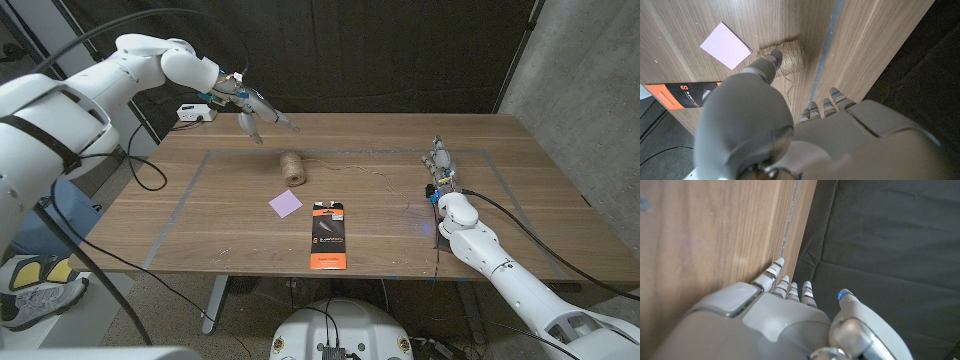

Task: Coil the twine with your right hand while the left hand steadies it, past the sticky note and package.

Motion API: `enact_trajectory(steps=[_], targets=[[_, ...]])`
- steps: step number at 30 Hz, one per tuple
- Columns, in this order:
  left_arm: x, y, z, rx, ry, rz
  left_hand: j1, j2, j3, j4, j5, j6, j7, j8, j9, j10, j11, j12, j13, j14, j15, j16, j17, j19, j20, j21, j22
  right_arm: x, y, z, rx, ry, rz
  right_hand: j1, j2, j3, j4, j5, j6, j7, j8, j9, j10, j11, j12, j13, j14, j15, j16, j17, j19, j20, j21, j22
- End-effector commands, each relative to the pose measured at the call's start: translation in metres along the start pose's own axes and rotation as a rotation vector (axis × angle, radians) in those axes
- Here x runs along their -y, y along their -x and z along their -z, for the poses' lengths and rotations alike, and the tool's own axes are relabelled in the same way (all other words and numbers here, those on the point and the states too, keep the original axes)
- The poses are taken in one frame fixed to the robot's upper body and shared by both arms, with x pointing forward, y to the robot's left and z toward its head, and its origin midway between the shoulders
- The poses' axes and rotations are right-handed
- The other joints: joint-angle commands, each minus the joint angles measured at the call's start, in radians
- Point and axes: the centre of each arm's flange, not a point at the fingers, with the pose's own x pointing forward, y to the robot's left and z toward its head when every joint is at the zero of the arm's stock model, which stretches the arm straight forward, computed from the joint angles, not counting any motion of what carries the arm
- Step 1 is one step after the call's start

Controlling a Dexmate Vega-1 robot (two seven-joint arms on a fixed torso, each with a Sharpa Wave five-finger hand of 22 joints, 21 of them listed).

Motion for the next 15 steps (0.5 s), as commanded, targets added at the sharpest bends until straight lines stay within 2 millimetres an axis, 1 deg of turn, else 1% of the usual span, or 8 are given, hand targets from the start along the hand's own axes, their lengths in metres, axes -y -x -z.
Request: enact_trajectory(steps=[1,6,8,15], targets=[[0.0012,-0.0112,0.0023,0.001,-0.073,0.046,0.009,0.007,-0.007,0.002,-0.005,-0.03,0.007,0.001,0.006,-0.021,0.007,0.009,0.011,-0.017,0.006,-0.001,0.006,-0.014,0.005,-0.002,0.005,0.003,0.0002,0.0033,-0.007,-0.003,0.021,0.003,0.0,0.011,0.0,0.001,-0.007,0.0,-0.004,0.006,-0.01,-0.002,0.001,0.002,-0.013,-0.002,0.0,0.004,-0.008,0.0,0.001,0.002],[0.0019,-0.0158,0.0023,0.007,-0.093,0.053,0.011,0.013,-0.011,0.004,-0.006,-0.041,0.014,0.002,0.008,-0.029,0.014,0.015,0.019,-0.023,0.011,0.001,0.008,-0.019,0.007,-0.001,0.005,0.0045,-0.0009,0.003,-0.006,-0.002,0.028,0.002,-0.001,0.012,0.001,0.0,-0.016,0.001,-0.005,0.006,-0.017,0.003,0.001,0.002,-0.017,-0.002,0.0,0.004,-0.009,0.0,0.002,0.002],[0.0024,-0.017,0.0022,0.009,-0.095,0.05,0.011,0.015,-0.012,0.005,-0.006,-0.045,0.01,0.003,0.009,-0.032,0.015,0.017,0.021,-0.024,0.012,0.002,0.01,-0.022,0.007,-0.001,0.005,0.005,-0.0014,0.0029,-0.006,-0.001,0.029,0.002,-0.001,0.013,0.001,-0.001,-0.02,0.002,-0.006,0.006,-0.02,0.004,0.001,0.002,-0.02,-0.001,-0.001,0.005,-0.011,0.0,0.001,0.002],[0.0056,-0.0198,0.0,0.016,-0.122,0.038,0.011,0.019,-0.016,0.006,-0.007,-0.053,0.01,0.004,0.011,-0.037,0.016,0.023,0.028,-0.029,0.015,0.003,0.012,-0.025,0.011,0.0,0.005,0.0053,-0.0021,0.0042,-0.005,-0.004,0.036,0.001,-0.002,0.014,0.001,-0.002,-0.031,0.003,-0.006,0.006,-0.029,0.007,0.001,0.002,-0.03,0.002,-0.002,0.005,-0.016,0.002,0.001,0.002]])
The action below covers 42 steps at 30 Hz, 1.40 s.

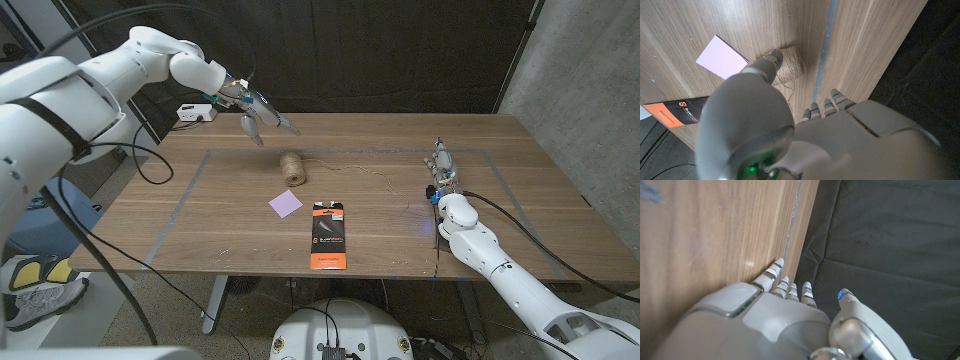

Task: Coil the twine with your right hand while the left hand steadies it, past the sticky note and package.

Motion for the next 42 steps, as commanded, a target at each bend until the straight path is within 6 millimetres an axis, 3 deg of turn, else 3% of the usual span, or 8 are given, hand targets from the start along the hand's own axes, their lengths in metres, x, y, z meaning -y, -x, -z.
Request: enact_trajectory(steps=[1,42], targets=[[0.006,-0.007,-0.002,0.012,-0.053,0.013,0.001,0.012,-0.006,0.005,-0.003,-0.049,0.004,0.006,0.007,-0.021,0.004,0.01,0.007,-0.011,-0.001,0.004,0.003,-0.01,0.002,0.0,0.005,0.002,-0.002,0.001,0.003,-0.004,0.017,0.0,-0.002,0.006,0.001,-0.002,-0.011,-0.001,-0.002,0.001,-0.019,0.002,0.0,0.002,-0.011,0.002,-0.003,0.005,-0.006,0.003,0.001,0.002],[0.033,-0.029,-0.013,0.022,-0.105,0.011,-0.007,0.017,-0.028,0.005,-0.013,-0.018,0.005,0.032,0.021,0.002,-0.001,0.086,0.067,0.032,-0.007,0.035,0.028,0.017,0.009,0.018,0.008,0.011,0.008,0.018,-0.025,-0.028,0.065,-0.005,-0.003,0.012,0.001,-0.005,-0.048,0.005,0.001,0.002,-0.043,0.013,0.006,0.005,-0.032,0.013,0.001,0.007,-0.018,0.006,0.003,0.002]])
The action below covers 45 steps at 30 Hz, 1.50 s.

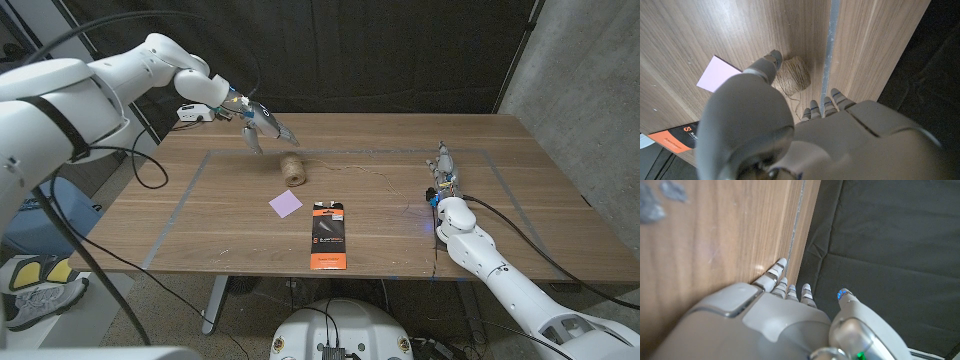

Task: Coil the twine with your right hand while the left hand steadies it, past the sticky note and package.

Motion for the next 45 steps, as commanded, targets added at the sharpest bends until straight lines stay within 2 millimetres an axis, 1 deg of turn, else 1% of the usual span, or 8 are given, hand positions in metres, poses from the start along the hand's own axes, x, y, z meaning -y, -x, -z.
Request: enact_trajectory(steps=[1,16,25,30,35,39,40,45], targets=[[0.008,-0.009,-0.005,0.001,-0.003,-0.01,-0.001,0.01,-0.003,0.0,-0.006,-0.016,-0.003,0.006,0.002,0.001,-0.001,0.01,0.007,0.009,-0.003,0.005,0.006,0.009,0.003,0.006,0.003,0.007,0.003,0.006,-0.016,-0.004,0.016,-0.006,-0.003,0.008,-0.003,0.002,-0.007,0.0,0.005,0.002,-0.006,-0.002,0.007,0.005,-0.011,0.002,0.001,0.002,0.001,0.0,0.003,0.002],[0.016,-0.023,-0.005,-0.011,-0.005,0.0,-0.005,0.013,-0.007,0.002,-0.008,-0.006,-0.009,0.012,0.007,-0.002,-0.004,0.03,0.024,0.009,-0.001,0.008,0.016,0.01,0.004,0.006,0.004,0.011,0.004,0.013,-0.024,-0.018,0.013,-0.007,-0.004,0.01,-0.003,0.002,-0.009,0.0,0.007,0.002,-0.008,-0.002,0.009,0.005,-0.012,0.002,0.003,0.002,0.002,0.0,0.005,0.002],[0.02,-0.033,-0.001,-0.037,-0.008,0.024,-0.008,0.003,-0.011,-0.002,-0.009,-0.006,-0.007,0.012,0.01,-0.046,0.008,0.024,0.032,-0.013,0.006,-0.001,0.02,0.002,0.007,0.003,0.004,0.014,0.003,0.016,-0.025,-0.02,0.008,-0.007,-0.004,0.011,-0.003,0.001,-0.009,0.0,0.009,0.002,-0.007,-0.002,0.01,0.005,-0.012,0.003,0.004,0.002,0.003,0.001,0.005,0.002],[0.018,-0.036,0.001,-0.048,-0.009,0.034,-0.009,-0.006,-0.016,-0.005,-0.01,-0.004,-0.003,0.013,0.012,-0.089,0.023,0.01,0.031,-0.031,0.011,-0.012,0.016,-0.001,0.007,0.004,0.005,0.016,0.004,0.018,-0.028,-0.026,0.008,-0.008,-0.004,0.011,-0.003,0.001,-0.01,0.0,0.009,0.002,-0.007,-0.002,0.011,0.005,-0.012,0.002,0.004,0.002,0.003,0.002,0.006,0.002],[0.015,-0.04,0.0,-0.049,-0.016,0.03,-0.01,-0.007,-0.019,-0.004,-0.01,-0.001,0.0,0.015,0.013,-0.095,0.027,0.008,0.03,-0.037,0.012,-0.015,0.014,-0.002,0.007,0.004,0.005,0.019,0.004,0.019,-0.029,-0.026,0.012,-0.008,-0.004,0.012,-0.004,0.001,-0.01,0.0,0.01,0.002,-0.007,-0.001,0.011,0.005,-0.013,0.002,0.005,0.002,0.003,0.002,0.006,0.002],[0.014,-0.043,-0.001,-0.046,-0.028,0.013,-0.01,-0.006,-0.02,-0.003,-0.01,0.002,-0.004,0.016,0.014,-0.094,0.028,0.008,0.029,-0.036,0.011,-0.015,0.012,-0.002,0.007,0.005,0.005,0.021,0.004,0.02,-0.028,-0.029,0.014,-0.008,-0.005,0.013,-0.004,0.001,-0.01,-0.001,0.011,0.002,-0.007,-0.001,0.012,0.006,-0.012,0.003,0.005,0.002,0.003,0.002,0.006,0.002],[0.014,-0.043,-0.002,-0.044,-0.031,0.007,-0.01,-0.004,-0.02,-0.003,-0.01,0.007,-0.005,0.018,0.014,-0.084,0.021,0.012,0.028,-0.031,0.008,-0.013,0.011,0.0,0.005,0.006,0.005,0.022,0.004,0.02,-0.028,-0.029,0.014,-0.008,-0.005,0.013,-0.004,0.001,-0.01,-0.001,0.011,0.002,-0.007,-0.001,0.012,0.006,-0.012,0.003,0.005,0.002,0.003,0.002,0.006,0.002],[0.01,-0.047,-0.004,-0.038,-0.037,-0.005,-0.009,-0.004,-0.021,-0.003,-0.009,0.013,-0.007,0.021,0.015,-0.079,0.018,0.014,0.027,-0.027,0.006,-0.013,0.008,0.003,0.002,0.008,0.005,0.025,0.005,0.021,-0.028,-0.032,0.02,-0.008,-0.005,0.013,-0.004,0.0,-0.011,-0.001,0.011,0.002,-0.008,0.0,0.012,0.006,-0.012,0.003,0.006,0.002,0.003,0.003,0.006,0.002]])
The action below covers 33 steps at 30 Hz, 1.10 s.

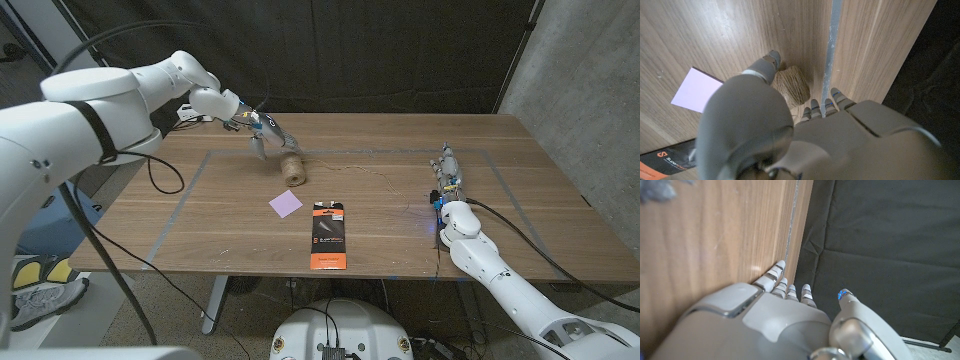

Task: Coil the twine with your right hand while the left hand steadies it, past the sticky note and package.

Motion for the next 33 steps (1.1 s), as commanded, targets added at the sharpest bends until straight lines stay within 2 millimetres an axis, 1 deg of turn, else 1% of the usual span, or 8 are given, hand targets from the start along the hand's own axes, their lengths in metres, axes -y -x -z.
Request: enact_trajectory(steps=[1,9,13,17,20,26,27,33], targets=[[-0.006,-0.008,-0.002,0.0,-0.018,-0.025,0.002,-0.004,-0.001,-0.002,-0.001,0.007,0.0,0.006,0.005,-0.078,-0.006,0.004,0.001,0.003,-0.005,0.004,0.001,0.005,0.0,0.008,0.006,0.007,0.001,0.003,-0.001,-0.007,0.007,-0.004,-0.001,0.009,0.0,0.0,-0.007,0.002,0.007,0.002,-0.008,0.0,0.005,0.006,-0.005,0.003,0.006,0.003,0.003,0.003,0.006,0.002],[-0.01,-0.016,-0.005,0.002,-0.03,-0.024,0.001,-0.004,-0.001,-0.001,-0.001,0.007,-0.001,0.006,0.006,-0.074,-0.01,0.006,0.0,0.004,-0.006,0.003,0.0,0.004,-0.001,0.008,0.006,0.012,0.005,0.006,0.002,-0.014,0.024,-0.005,-0.001,0.01,0.0,0.0,-0.007,0.002,0.008,0.002,-0.01,0.0,0.005,0.006,-0.006,0.005,0.006,0.002,0.002,0.003,0.007,0.002],[-0.012,-0.016,-0.007,0.015,-0.032,-0.028,0.001,0.003,0.002,0.001,0.001,0.015,-0.005,0.009,0.008,-0.045,-0.024,0.02,-0.001,0.022,-0.012,0.011,0.001,0.009,-0.001,0.011,0.006,0.015,0.006,0.006,0.002,-0.016,0.032,-0.005,-0.002,0.011,0.0,0.0,-0.008,0.002,0.009,0.002,-0.011,0.001,0.005,0.006,-0.006,0.005,0.006,0.002,0.002,0.003,0.007,0.002],[-0.01,-0.015,-0.009,0.024,-0.026,-0.029,0.002,0.006,0.005,0.001,0.003,0.026,-0.012,0.014,0.01,-0.024,-0.032,0.031,0.0,0.037,-0.013,0.017,0.003,0.017,-0.003,0.014,0.006,0.016,0.007,0.006,0.002,-0.015,0.036,-0.005,-0.002,0.012,0.0,0.0,-0.007,0.002,0.009,0.002,-0.011,0.0,0.005,0.006,-0.006,0.004,0.007,0.002,0.002,0.003,0.007,0.002],[-0.008,-0.016,-0.011,0.03,-0.021,-0.024,0.003,0.009,0.007,0.001,0.004,0.034,-0.019,0.017,0.011,-0.013,-0.034,0.038,0.001,0.047,-0.018,0.022,0.006,0.02,-0.003,0.015,0.006,0.016,0.007,0.006,0.003,-0.014,0.036,-0.006,-0.001,0.012,0.0,0.0,-0.008,0.003,0.009,0.002,-0.011,0.001,0.006,0.006,-0.006,0.004,0.007,0.003,0.003,0.003,0.007,0.002],[-0.006,-0.017,-0.016,0.05,-0.014,-0.004,0.005,0.01,0.009,-0.001,0.005,0.036,-0.023,0.019,0.012,-0.01,-0.033,0.042,0.003,0.05,-0.018,0.023,0.009,0.022,-0.003,0.016,0.007,0.018,0.007,0.008,0.002,-0.02,0.043,-0.006,-0.002,0.013,0.0,0.0,-0.009,0.002,0.009,0.002,-0.011,0.001,0.006,0.006,-0.006,0.004,0.008,0.003,0.002,0.004,0.007,0.002],[-0.006,-0.017,-0.016,0.052,-0.014,-0.005,0.005,0.01,0.01,-0.001,0.005,0.042,-0.025,0.021,0.013,-0.002,-0.038,0.047,0.004,0.053,-0.019,0.025,0.01,0.022,-0.003,0.016,0.007,0.018,0.007,0.009,0.001,-0.021,0.044,-0.006,-0.001,0.013,0.0,0.0,-0.009,0.002,0.009,0.002,-0.011,0.001,0.006,0.006,-0.007,0.004,0.007,0.003,0.002,0.003,0.007,0.002],[-0.004,-0.018,-0.018,0.056,-0.009,0.009,0.009,0.017,0.013,-0.002,0.006,0.058,-0.034,0.031,0.017,0.008,-0.039,0.058,0.008,0.064,-0.021,0.031,0.018,0.026,-0.002,0.017,0.007,0.021,0.009,0.012,-0.006,-0.025,0.058,-0.007,-0.002,0.014,0.0,-0.001,-0.009,0.002,0.01,0.002,-0.012,0.0,0.006,0.006,-0.006,0.005,0.008,0.003,0.003,0.003,0.008,0.002]])
